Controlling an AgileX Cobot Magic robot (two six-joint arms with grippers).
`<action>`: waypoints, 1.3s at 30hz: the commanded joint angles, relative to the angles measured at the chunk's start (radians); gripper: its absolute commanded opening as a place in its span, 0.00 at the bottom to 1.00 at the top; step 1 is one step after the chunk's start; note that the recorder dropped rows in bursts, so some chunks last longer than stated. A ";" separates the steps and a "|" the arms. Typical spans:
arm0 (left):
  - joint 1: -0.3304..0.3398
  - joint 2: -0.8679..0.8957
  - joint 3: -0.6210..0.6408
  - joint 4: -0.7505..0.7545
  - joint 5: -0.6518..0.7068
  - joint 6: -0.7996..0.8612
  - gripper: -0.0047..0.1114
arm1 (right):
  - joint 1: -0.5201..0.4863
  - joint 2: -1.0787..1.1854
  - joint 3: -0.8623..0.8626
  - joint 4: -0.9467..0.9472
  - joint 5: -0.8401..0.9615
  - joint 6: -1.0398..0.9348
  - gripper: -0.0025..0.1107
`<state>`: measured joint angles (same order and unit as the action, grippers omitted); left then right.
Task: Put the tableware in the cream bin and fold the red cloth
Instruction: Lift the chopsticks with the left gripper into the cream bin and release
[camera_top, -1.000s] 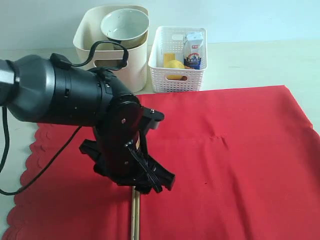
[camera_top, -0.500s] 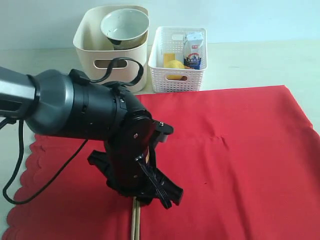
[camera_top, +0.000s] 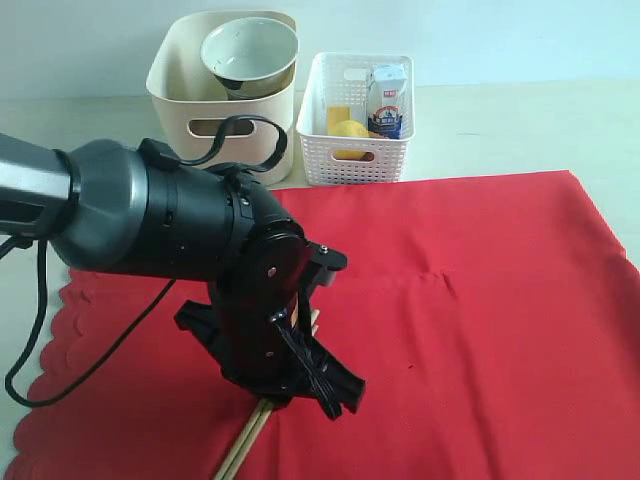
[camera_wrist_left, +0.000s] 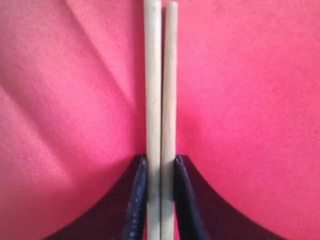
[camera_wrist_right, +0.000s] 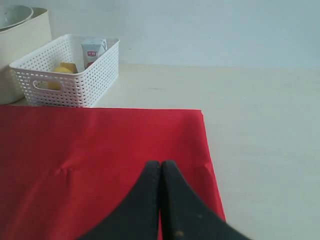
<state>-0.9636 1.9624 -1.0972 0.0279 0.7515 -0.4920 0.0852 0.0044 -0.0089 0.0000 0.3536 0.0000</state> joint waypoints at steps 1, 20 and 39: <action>-0.003 -0.027 0.004 0.011 0.041 0.013 0.04 | -0.004 -0.004 0.004 0.000 -0.005 0.000 0.02; 0.000 -0.346 0.004 0.112 0.106 0.044 0.04 | -0.004 -0.004 0.004 0.000 -0.005 0.000 0.02; 0.390 -0.539 -0.010 0.583 -0.305 -0.144 0.04 | -0.004 -0.004 0.004 0.000 -0.005 0.000 0.02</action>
<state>-0.6623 1.4291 -1.0939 0.5801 0.5855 -0.6223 0.0852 0.0044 -0.0089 0.0000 0.3536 0.0000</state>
